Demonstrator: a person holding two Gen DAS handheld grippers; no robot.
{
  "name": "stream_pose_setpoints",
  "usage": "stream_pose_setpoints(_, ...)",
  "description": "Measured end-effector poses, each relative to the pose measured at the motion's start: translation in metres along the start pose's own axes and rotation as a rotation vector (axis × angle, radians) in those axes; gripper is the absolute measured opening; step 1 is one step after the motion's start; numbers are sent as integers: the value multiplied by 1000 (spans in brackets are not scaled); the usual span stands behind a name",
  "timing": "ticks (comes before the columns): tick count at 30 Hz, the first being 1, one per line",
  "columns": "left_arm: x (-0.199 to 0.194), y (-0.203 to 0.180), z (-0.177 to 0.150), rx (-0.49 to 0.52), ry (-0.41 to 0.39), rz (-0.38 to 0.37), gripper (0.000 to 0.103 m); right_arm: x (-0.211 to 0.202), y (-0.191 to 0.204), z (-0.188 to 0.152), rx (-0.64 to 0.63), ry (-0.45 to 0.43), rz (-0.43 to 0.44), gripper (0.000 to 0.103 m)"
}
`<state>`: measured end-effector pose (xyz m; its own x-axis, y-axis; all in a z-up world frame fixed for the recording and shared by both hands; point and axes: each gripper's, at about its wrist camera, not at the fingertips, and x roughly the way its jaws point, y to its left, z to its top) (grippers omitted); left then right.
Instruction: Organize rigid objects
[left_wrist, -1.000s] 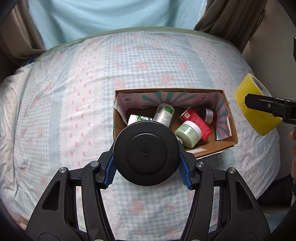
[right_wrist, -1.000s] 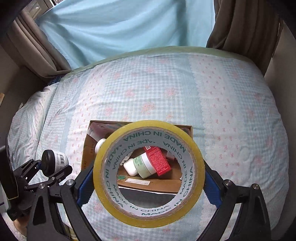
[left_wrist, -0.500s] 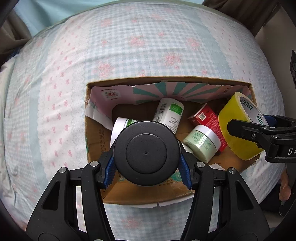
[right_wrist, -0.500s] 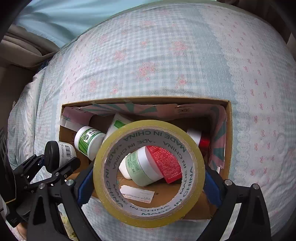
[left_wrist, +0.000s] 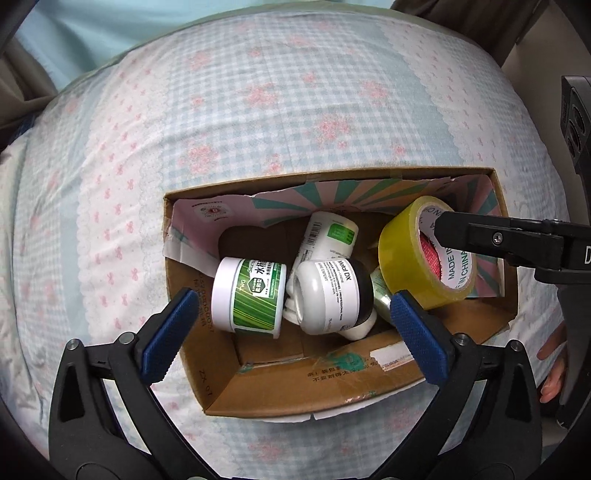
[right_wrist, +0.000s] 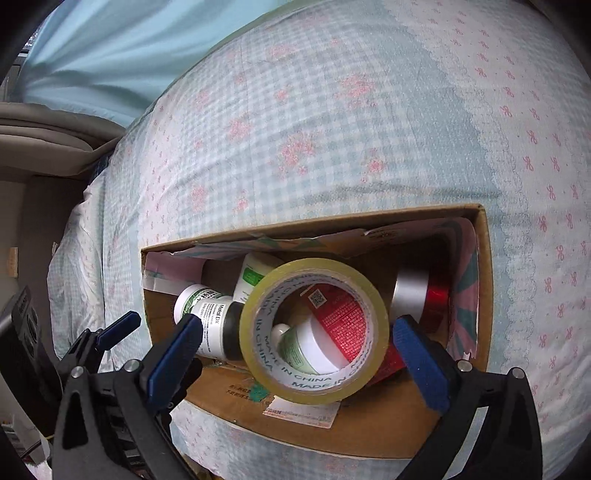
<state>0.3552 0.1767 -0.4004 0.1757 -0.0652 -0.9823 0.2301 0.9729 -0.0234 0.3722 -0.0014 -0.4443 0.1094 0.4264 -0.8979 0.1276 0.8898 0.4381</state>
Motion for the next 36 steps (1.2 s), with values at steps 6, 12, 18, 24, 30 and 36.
stream_pose_setpoints(6, -18, 7, -11, -23, -24, 2, 103, -14, 5, -10, -15, 5, -39, 103)
stream_pose_setpoints(12, -47, 5, -27, -19, -72, 0, 103, -44, 13, -27, -47, -30, -78, 103)
stream_pose_setpoints(18, -89, 2, -47, -43, -120, 21, 103, -76, 26, -56, -91, -64, -154, 103)
stream_pose_setpoints(24, -153, 3, -68, -64, -218, 12, 103, -126, 39, -94, -105, -145, -180, 103)
stream_pose_setpoints(30, -230, -9, -86, -50, -353, 29, 103, -204, 55, -129, -139, -297, -241, 103)
stream_pose_setpoints(36, -322, -37, -106, -81, -537, 20, 103, -308, 72, -164, -226, -543, -319, 103)
